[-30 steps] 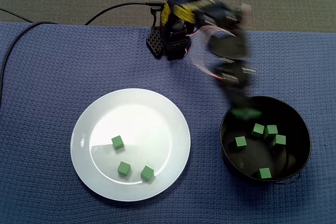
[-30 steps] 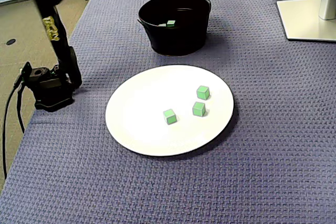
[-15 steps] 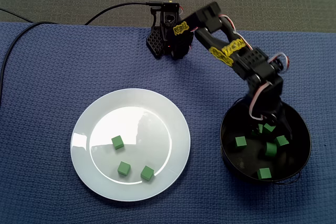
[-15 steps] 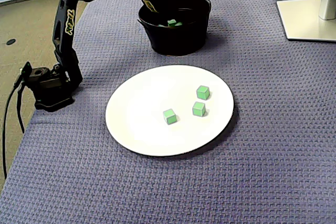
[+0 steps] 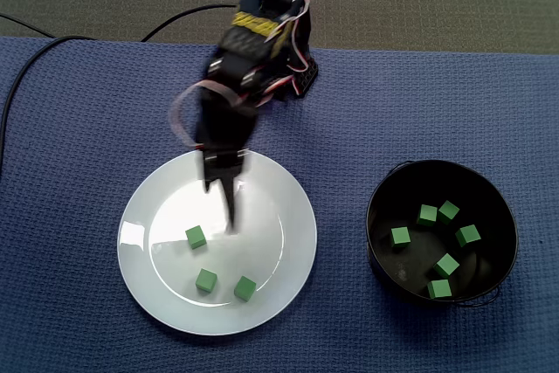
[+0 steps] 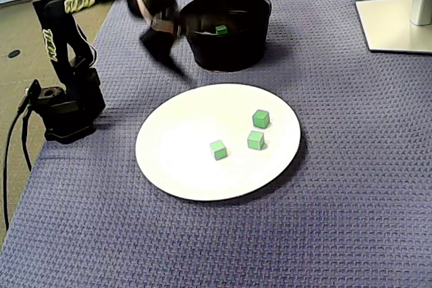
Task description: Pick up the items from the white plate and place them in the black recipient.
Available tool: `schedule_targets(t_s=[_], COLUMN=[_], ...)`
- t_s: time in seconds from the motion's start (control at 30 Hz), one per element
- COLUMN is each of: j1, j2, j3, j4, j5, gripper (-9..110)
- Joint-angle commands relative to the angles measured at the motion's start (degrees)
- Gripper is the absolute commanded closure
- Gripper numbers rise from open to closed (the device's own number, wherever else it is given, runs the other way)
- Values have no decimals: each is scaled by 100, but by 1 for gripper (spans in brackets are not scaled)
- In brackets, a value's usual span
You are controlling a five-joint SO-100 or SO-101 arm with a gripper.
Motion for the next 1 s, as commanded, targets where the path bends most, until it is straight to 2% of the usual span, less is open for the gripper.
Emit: schedule_targets(t_s=[0.0, 0.23, 0.47, 0.67, 0.97], j1=[589, 589, 404, 202, -53], j2=[-589, -1907, -2593, -2584, -2584], j3=[378, 62, -44, -53, -88], j4=[-562, -940, -1450, -1573, -1617], j5=[-114, -167, -141, -88, -18], gripper=[46, 50, 61, 79, 93])
